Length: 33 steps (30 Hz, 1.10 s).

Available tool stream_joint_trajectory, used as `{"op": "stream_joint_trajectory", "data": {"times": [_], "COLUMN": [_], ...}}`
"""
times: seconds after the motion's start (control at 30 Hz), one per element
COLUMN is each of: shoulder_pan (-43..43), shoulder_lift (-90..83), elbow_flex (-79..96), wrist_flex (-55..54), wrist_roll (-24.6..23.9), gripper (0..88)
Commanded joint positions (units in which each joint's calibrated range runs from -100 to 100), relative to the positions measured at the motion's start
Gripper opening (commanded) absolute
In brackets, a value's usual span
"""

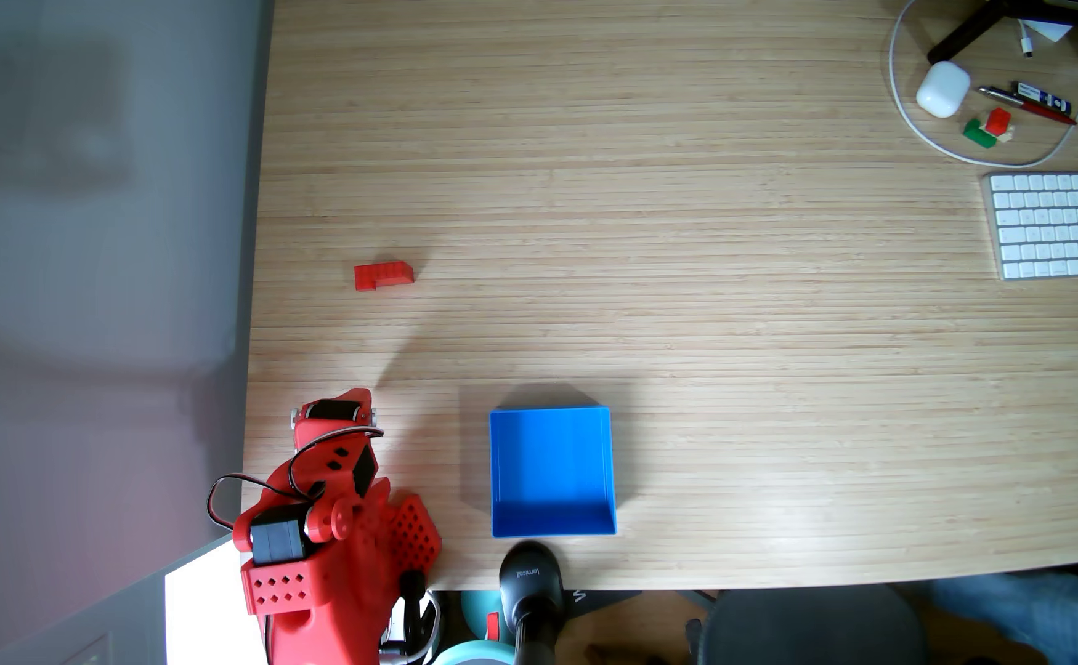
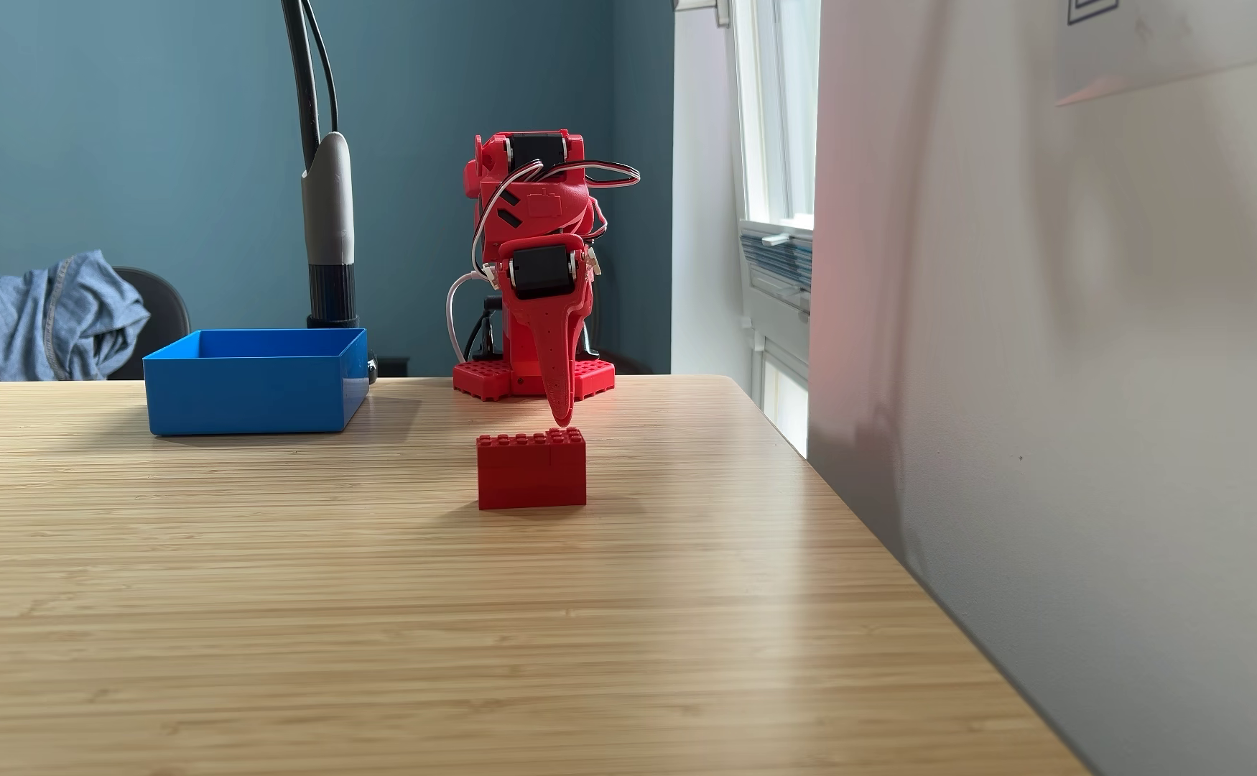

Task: Put the red lego brick in blue bin

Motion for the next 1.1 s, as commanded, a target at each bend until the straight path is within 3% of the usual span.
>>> {"op": "stream_joint_trajectory", "data": {"times": [0.0,0.7,0.83,1.07], "shoulder_pan": [0.82,0.82,0.74,0.60], "shoulder_lift": [0.39,0.39,1.38,1.63], "elbow_flex": [0.22,0.12,-3.41,-10.67], "wrist_flex": [0.16,0.00,-5.28,-5.28], "wrist_roll": [2.39,2.69,1.56,1.17], "gripper": [0.1,0.1,0.1,0.1]}}
